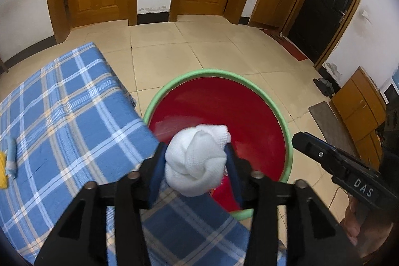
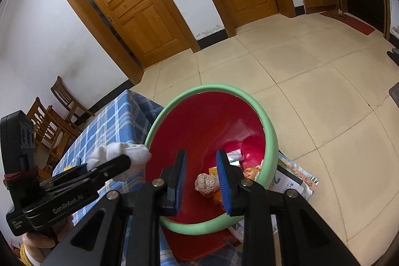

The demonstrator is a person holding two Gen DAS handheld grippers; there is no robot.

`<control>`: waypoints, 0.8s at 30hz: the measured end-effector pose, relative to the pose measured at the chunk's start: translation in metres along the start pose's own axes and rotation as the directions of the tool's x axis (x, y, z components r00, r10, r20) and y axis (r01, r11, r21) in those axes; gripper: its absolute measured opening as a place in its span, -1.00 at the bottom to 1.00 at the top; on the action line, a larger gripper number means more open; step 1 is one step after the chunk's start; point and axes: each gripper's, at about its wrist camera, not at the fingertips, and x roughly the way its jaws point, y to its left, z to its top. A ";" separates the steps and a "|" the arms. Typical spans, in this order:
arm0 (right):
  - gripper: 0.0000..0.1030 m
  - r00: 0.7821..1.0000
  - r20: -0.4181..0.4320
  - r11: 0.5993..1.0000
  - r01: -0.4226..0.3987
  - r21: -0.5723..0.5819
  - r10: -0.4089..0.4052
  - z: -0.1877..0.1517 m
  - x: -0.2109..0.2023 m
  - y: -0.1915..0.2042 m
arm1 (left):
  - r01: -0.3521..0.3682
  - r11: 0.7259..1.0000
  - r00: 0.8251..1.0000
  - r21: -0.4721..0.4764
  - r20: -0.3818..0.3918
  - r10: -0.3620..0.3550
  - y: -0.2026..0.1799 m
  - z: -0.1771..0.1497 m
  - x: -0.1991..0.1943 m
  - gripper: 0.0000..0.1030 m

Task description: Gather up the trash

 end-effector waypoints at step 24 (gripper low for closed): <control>-0.03 1.000 -0.009 1.000 -0.008 0.026 0.008 -0.002 -0.004 0.005 | -0.097 0.991 0.992 -0.092 0.068 0.103 0.051 -0.005 -0.046 0.08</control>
